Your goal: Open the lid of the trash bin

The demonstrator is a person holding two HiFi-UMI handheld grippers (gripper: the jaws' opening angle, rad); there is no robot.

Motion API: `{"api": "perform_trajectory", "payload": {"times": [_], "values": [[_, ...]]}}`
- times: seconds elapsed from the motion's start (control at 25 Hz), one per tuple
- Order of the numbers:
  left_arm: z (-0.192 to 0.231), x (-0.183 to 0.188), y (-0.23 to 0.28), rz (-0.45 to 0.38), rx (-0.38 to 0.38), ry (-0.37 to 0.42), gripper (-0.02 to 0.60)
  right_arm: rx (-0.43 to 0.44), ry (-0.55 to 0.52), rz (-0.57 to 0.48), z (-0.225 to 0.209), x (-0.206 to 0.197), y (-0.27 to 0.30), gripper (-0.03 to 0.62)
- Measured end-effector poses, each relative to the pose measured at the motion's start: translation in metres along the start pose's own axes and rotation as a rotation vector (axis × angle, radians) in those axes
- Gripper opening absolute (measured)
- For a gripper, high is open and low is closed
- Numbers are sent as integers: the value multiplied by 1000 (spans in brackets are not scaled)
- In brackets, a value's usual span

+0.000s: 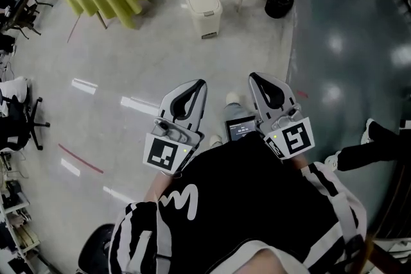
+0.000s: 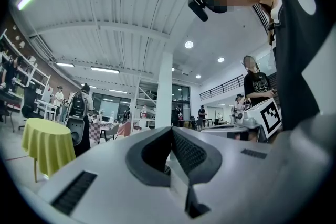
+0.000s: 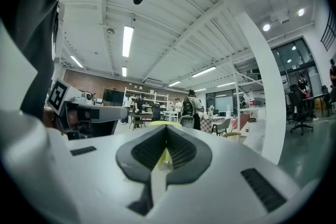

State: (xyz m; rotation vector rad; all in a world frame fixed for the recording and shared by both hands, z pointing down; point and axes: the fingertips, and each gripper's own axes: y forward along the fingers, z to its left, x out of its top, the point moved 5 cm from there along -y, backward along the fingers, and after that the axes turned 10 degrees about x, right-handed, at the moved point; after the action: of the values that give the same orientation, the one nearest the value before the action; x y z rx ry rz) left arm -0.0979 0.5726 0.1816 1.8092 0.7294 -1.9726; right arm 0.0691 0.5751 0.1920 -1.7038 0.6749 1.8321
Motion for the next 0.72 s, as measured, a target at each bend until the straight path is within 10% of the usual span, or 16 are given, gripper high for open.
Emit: {"api": "perform_trajectory", "payload": {"times": [0.72], "values": [[46,-7,101,16,36,17,7,16,18,-22,-101,-4,64,9]]}}
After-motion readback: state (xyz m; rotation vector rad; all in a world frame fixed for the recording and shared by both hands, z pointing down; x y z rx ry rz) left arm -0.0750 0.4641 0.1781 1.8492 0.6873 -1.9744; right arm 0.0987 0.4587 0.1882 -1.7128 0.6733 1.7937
